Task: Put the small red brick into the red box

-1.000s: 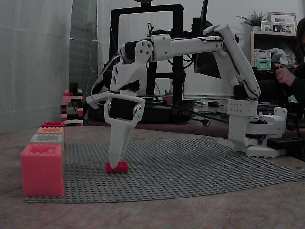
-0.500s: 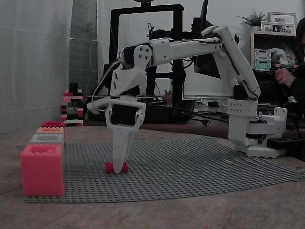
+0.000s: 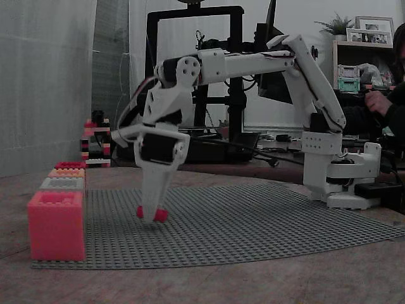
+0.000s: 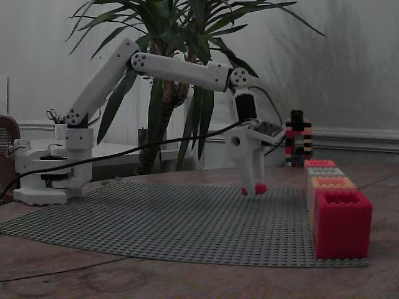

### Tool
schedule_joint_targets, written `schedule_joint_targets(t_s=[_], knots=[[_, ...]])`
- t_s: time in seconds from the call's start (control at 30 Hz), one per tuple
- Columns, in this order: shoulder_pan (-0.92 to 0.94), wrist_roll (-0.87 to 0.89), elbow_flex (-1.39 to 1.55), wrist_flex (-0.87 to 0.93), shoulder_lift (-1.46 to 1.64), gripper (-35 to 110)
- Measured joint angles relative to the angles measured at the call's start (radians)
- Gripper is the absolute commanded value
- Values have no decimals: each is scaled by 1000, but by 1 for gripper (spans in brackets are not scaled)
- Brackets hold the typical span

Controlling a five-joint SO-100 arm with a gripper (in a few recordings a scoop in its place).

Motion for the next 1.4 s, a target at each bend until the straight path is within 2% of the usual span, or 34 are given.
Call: schedule_joint_targets(t_s=[0.2,0.37,0.53,0.73,0.9,1.07,1.2,1.4], knots=[[3,133,-83,6,0,0],[32,419,-206,-23,0,0],[147,741,-376,-28,-6,0],[330,979,-528,-31,-44,0],[469,1026,-663,-31,-167,0],[583,1003,-893,-26,-370,0],[627,974,-1109,-12,-525,0],[657,956,-1203,-11,-571,0]])
